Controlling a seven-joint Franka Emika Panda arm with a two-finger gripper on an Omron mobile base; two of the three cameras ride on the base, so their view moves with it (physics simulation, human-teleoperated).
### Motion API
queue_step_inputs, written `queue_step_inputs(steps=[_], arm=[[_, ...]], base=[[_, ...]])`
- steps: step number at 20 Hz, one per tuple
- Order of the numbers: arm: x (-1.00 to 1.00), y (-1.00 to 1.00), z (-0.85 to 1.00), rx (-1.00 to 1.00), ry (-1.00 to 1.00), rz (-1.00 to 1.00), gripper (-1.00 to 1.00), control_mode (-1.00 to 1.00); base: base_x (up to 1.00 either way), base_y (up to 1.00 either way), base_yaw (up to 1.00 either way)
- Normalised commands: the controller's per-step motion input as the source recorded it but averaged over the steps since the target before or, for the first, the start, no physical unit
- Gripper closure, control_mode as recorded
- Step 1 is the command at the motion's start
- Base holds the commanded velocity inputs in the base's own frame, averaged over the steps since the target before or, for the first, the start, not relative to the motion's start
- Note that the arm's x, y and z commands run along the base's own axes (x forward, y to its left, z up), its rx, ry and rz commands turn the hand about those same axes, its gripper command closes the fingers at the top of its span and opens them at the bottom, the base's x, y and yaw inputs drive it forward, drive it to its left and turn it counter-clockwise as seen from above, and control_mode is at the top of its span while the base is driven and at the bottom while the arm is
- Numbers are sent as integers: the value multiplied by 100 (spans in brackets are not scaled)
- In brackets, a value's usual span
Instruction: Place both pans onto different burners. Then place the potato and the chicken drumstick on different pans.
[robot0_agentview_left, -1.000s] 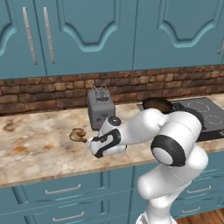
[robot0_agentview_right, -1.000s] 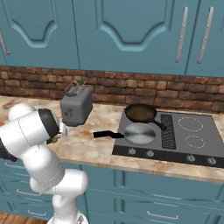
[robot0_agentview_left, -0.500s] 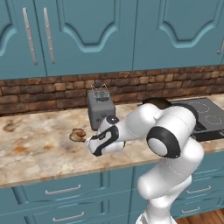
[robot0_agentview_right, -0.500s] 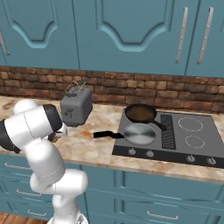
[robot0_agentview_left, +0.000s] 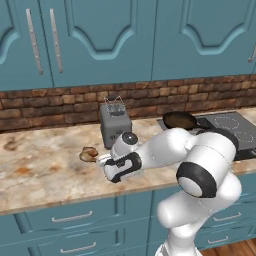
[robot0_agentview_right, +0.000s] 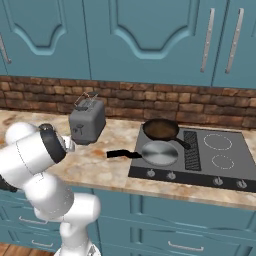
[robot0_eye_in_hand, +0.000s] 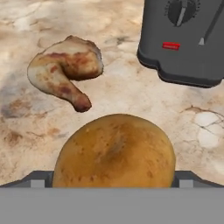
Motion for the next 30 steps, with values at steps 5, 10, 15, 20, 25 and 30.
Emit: queue_step_inputs(steps=[5,10,15,20,25,30], arm=[[-10,-18,39,0,-15,-3,100,-100],[0,-25,19,-5,-7,-4,100,-100],[0,-26,6,-7,-2,-8,100,-100],[0,-29,0,-4,0,-9,100,-100],[0,-39,6,-1,0,-10,100,-100],[0,-41,3,0,0,-10,100,-100]], base=[[0,0,0],[0,0,0],[0,0,0],[0,0,0],[0,0,0],[0,0,0]])
